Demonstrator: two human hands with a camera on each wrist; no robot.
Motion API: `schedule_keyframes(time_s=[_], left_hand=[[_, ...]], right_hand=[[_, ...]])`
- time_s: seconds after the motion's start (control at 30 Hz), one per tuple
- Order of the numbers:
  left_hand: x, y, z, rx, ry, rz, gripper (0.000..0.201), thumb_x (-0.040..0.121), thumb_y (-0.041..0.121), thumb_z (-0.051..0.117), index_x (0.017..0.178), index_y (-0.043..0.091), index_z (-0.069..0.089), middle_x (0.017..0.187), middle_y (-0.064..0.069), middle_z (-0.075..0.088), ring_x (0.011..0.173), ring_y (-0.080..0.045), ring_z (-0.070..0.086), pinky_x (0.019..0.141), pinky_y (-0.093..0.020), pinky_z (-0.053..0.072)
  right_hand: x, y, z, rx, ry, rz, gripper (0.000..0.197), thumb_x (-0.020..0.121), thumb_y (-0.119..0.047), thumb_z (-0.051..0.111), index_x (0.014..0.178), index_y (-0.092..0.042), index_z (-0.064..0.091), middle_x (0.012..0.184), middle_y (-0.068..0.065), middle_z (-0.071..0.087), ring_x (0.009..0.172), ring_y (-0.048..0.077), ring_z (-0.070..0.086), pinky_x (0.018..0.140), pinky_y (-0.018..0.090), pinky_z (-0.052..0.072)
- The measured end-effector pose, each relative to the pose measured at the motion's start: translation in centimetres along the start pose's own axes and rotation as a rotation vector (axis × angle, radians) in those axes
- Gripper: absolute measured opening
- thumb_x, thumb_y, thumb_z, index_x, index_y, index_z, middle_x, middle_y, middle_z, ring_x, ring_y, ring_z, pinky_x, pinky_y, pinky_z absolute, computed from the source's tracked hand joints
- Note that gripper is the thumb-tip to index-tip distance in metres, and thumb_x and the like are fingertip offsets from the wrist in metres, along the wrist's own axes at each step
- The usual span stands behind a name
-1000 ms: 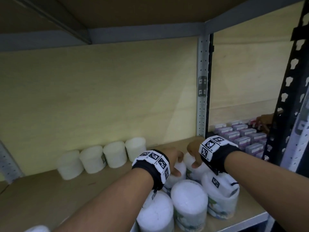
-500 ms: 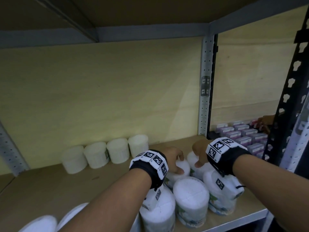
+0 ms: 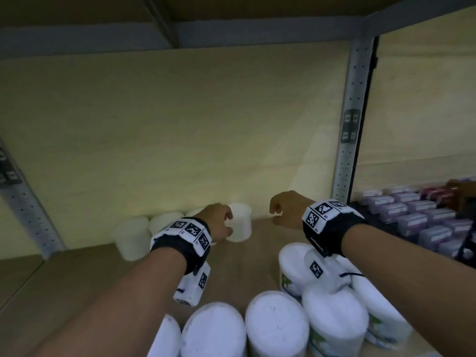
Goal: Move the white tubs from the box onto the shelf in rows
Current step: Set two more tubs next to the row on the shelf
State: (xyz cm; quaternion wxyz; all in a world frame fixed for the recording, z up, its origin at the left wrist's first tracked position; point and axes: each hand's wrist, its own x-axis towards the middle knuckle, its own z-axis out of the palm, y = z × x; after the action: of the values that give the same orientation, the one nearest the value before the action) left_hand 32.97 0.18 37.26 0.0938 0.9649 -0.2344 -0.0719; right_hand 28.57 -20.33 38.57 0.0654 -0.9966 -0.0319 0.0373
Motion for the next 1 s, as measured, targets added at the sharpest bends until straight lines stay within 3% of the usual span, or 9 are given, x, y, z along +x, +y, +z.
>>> schedule_keyframes(time_s=[0.17,0.4,0.53,0.73,0.83,0.9,1.0], left_hand=[[1.2,-4.7,0.5,-0.005,0.026,-0.101,0.051,0.089,0.029,0.06,0.135,0.011,0.046,0.137,-0.009,0.048,0.123,-0.025,0.05,0.103,-0.036,0.043],[3.1,-7.9,1.7,-0.042,0.077,-0.119,0.051,0.09,0.033,0.058,0.136,0.012,0.044,0.14,-0.01,0.041,0.126,-0.028,0.045,0.105,-0.044,0.041],[4.4,-8.7,2.0,-0.067,0.091,-0.112,0.052,0.093,0.036,0.054,0.137,0.011,0.043,0.141,-0.011,0.04,0.129,-0.028,0.042,0.106,-0.04,0.039],[5.4,-9.2,2.2,-0.072,0.11,-0.096,0.053,0.091,0.037,0.057,0.135,0.008,0.049,0.142,-0.012,0.043,0.13,-0.028,0.044,0.106,-0.036,0.039],[5.6,-9.6,2.2,-0.09,0.117,-0.084,0.052,0.089,0.037,0.061,0.132,0.009,0.053,0.14,-0.012,0.046,0.127,-0.028,0.046,0.105,-0.035,0.04],[5.7,-9.8,2.2,-0.097,0.131,-0.077,0.051,0.087,0.037,0.064,0.128,0.009,0.055,0.137,-0.011,0.048,0.125,-0.028,0.048,0.104,-0.034,0.041],[5.8,-9.9,2.1,-0.105,0.152,-0.064,0.05,0.084,0.037,0.067,0.125,0.009,0.059,0.133,-0.012,0.053,0.121,-0.027,0.052,0.1,-0.033,0.044]], right_hand=[[4.1,-3.3,0.7,0.02,-0.004,-0.025,0.034,0.092,-0.028,0.055,0.121,-0.011,0.056,0.129,0.007,0.053,0.114,0.024,0.054,0.095,0.032,0.046],[9.0,-6.1,3.0,-0.034,-0.049,0.025,0.047,0.093,-0.039,0.052,0.129,-0.009,0.049,0.136,0.01,0.047,0.122,0.027,0.049,0.1,0.035,0.042],[11.1,-6.9,3.0,-0.052,-0.089,0.065,0.058,0.093,-0.046,0.05,0.135,-0.007,0.047,0.139,0.012,0.048,0.124,0.029,0.051,0.103,0.038,0.044],[13.5,-6.5,3.5,-0.093,-0.13,0.066,0.07,0.082,-0.059,0.057,0.125,-0.004,0.058,0.13,0.017,0.059,0.118,0.034,0.058,0.103,0.046,0.047],[13.3,-6.9,3.2,-0.08,-0.129,0.086,0.07,0.079,-0.058,0.061,0.125,-0.005,0.059,0.131,0.014,0.06,0.119,0.034,0.058,0.103,0.045,0.048],[12.8,-7.3,2.8,-0.057,-0.103,0.11,0.062,0.081,-0.046,0.068,0.129,-0.009,0.057,0.134,0.01,0.057,0.123,0.031,0.055,0.104,0.04,0.046],[13.0,-7.2,3.1,-0.041,-0.095,0.121,0.058,0.084,-0.033,0.069,0.133,-0.005,0.053,0.137,0.014,0.054,0.127,0.032,0.052,0.103,0.038,0.043]])
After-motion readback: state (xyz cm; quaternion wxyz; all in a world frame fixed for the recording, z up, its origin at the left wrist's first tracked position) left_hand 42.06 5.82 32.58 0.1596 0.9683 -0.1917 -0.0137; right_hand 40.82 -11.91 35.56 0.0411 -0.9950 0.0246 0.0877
